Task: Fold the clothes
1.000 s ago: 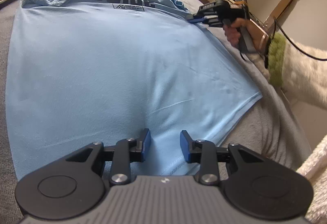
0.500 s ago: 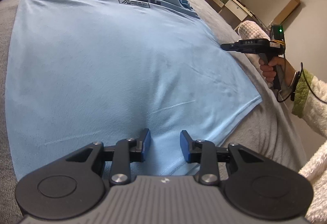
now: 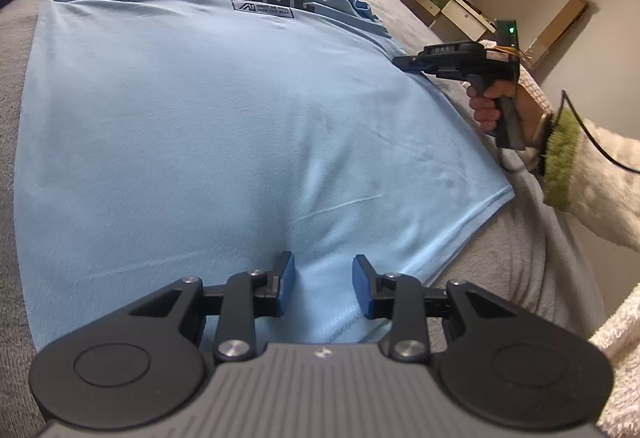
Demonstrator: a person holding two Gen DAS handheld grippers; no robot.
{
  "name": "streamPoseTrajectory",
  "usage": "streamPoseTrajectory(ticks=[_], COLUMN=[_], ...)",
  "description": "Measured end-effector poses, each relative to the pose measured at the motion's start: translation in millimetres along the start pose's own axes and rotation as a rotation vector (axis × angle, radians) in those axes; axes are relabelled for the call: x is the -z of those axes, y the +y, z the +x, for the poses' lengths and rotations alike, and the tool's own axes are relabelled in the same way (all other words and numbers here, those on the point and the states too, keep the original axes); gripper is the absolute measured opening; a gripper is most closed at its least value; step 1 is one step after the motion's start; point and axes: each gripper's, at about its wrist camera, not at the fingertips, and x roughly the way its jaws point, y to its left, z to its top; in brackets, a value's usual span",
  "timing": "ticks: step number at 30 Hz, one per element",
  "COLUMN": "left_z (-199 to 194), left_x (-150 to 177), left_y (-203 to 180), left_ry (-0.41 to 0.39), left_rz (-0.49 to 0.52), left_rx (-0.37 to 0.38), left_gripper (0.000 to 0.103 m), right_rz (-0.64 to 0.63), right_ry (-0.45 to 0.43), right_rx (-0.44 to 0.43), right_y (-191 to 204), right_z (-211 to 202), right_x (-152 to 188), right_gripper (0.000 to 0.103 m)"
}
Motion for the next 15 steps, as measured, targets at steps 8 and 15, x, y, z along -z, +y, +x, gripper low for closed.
streamPoseTrajectory(ticks=[8, 15], left_z=[-2, -4], left_x=[3, 4], left_y=[7, 8], left_ry=[-0.011, -0.013], left_rz=[-0.033, -0.043], left_rx=[0.029, 0.033], left_gripper=[0.033, 0.033], right_rz=[0.075, 0.053], right_ry=[-0.088, -0.005], right_rx=[-0.004, 0.041], right_y=[9, 4], right_z=[-27, -56], right_x=[2, 56], right_gripper=[0.009, 0.006])
